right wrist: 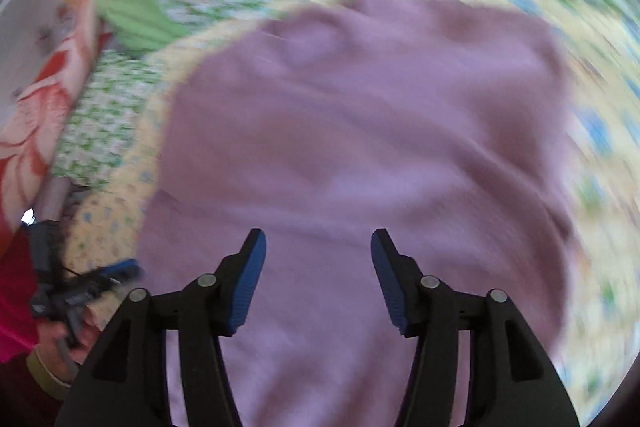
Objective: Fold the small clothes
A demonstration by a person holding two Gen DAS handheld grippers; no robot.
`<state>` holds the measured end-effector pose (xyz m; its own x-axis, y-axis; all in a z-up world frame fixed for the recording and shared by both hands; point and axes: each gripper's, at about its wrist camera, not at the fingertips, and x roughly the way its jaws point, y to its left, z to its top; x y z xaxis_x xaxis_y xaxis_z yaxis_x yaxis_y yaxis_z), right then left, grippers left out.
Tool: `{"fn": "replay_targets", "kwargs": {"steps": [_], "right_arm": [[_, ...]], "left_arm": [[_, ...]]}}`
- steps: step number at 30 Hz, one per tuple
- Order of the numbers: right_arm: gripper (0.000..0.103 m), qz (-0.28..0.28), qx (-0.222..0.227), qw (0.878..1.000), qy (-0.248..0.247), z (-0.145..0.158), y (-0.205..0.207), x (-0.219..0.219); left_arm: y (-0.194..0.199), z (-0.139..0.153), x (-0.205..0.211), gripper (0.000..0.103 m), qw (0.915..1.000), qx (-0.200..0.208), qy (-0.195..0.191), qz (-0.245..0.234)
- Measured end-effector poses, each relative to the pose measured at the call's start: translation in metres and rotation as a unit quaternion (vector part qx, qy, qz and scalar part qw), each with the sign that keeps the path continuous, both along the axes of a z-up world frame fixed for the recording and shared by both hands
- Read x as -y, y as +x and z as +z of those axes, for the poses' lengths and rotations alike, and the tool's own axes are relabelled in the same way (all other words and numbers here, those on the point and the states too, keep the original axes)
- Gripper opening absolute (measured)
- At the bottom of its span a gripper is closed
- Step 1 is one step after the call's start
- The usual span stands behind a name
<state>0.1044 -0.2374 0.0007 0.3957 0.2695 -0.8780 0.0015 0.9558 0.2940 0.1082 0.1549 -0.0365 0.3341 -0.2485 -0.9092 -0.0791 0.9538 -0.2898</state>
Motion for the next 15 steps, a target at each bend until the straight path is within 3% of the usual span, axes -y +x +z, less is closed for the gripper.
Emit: {"fn": "replay_targets", "kwargs": {"steps": [5, 12, 15], "right_arm": [[0.057, -0.062, -0.042, 0.994, -0.078, -0.018, -0.065, 0.043], [0.057, -0.117, -0.03, 0.991, -0.053, -0.001, -0.144, 0.072], [0.057, -0.127, -0.024, 0.991, -0.042, 0.003, -0.174, 0.068]], "left_arm": [[-0.038, -0.003, 0.008, 0.061, 0.9986, -0.005, 0.024, -0.048], [-0.094, 0.003, 0.014, 0.065, 0.9954, -0.01, 0.03, -0.09], [-0.114, 0.003, 0.007, 0.068, 0.9957, -0.02, 0.007, -0.091]]}}
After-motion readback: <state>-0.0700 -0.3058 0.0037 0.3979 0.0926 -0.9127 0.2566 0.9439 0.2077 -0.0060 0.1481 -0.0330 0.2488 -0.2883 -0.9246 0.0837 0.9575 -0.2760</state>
